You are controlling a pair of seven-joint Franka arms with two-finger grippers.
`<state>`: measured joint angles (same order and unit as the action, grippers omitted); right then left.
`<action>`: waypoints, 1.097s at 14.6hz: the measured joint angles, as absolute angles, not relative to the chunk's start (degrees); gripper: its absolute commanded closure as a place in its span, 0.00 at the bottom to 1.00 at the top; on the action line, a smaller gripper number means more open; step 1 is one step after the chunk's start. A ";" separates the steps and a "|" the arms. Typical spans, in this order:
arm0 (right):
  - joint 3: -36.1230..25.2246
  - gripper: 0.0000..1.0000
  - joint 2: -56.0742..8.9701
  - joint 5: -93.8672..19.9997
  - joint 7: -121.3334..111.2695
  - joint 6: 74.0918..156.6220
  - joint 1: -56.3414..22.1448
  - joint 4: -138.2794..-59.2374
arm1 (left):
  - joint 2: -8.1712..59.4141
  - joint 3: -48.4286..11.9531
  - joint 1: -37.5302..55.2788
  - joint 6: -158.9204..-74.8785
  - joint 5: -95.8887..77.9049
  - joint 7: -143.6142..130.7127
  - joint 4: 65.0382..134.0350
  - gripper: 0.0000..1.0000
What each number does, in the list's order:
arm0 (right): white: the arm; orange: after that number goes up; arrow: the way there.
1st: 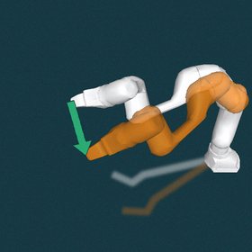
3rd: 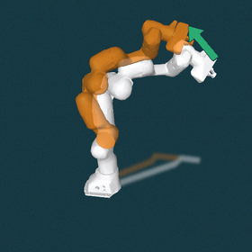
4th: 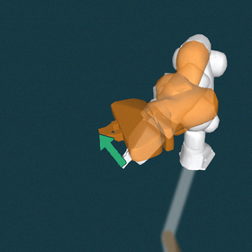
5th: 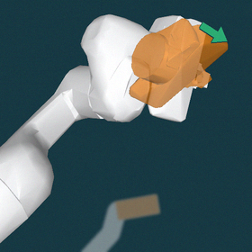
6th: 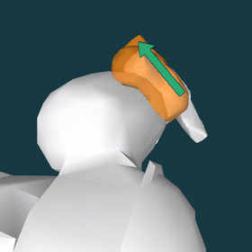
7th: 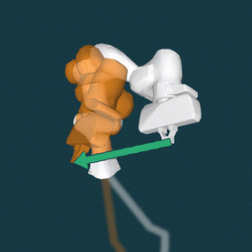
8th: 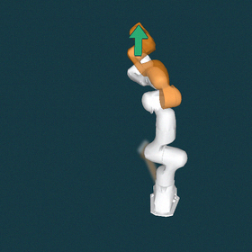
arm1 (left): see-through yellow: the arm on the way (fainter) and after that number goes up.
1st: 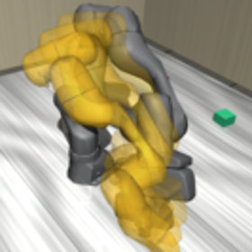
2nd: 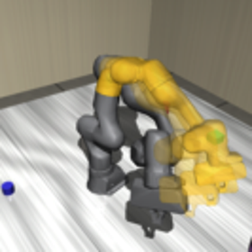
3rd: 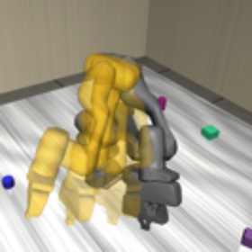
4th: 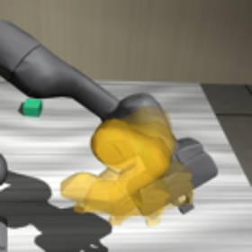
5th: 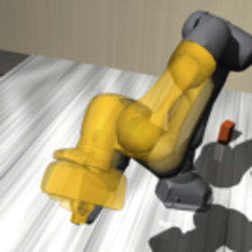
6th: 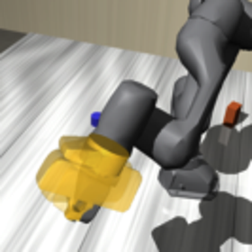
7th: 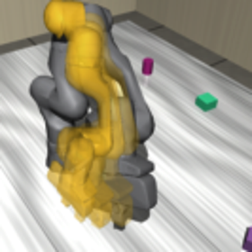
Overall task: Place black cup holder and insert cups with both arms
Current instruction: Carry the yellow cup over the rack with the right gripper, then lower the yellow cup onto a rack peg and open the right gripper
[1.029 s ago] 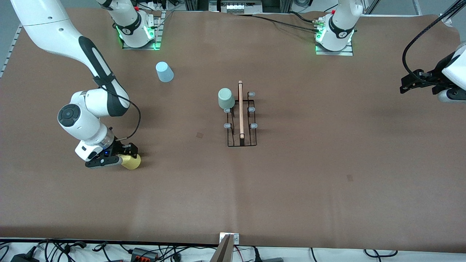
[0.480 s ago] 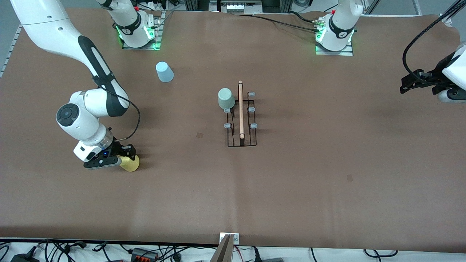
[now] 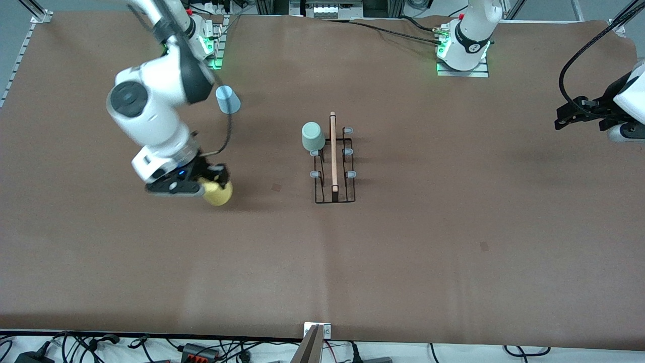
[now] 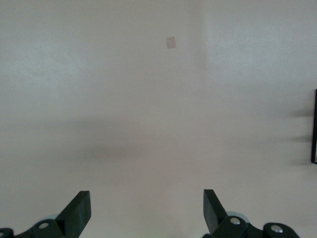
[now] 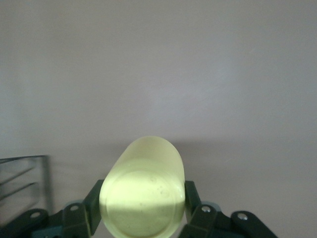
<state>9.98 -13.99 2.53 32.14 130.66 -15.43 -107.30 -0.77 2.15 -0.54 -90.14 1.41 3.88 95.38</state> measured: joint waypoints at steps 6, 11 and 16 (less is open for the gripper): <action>9.84 0.77 -19.84 3.85 57.03 127.64 -29.69 -96.81 | -0.76 2.15 -0.65 -90.14 1.39 3.89 95.38 0.00; 9.38 0.76 -30.35 8.00 64.25 126.76 -33.91 -85.69 | -0.75 2.15 -0.70 -90.14 1.39 3.89 95.38 0.00; 9.15 0.71 -34.14 8.16 64.70 126.75 -35.19 -82.97 | -0.73 2.15 -0.71 -90.13 1.39 3.89 95.38 0.00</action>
<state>9.15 -34.14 8.16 64.70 126.75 -35.19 -82.97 -0.73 2.15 -0.71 -90.13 1.39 3.89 95.38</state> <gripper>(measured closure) 0.326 0.000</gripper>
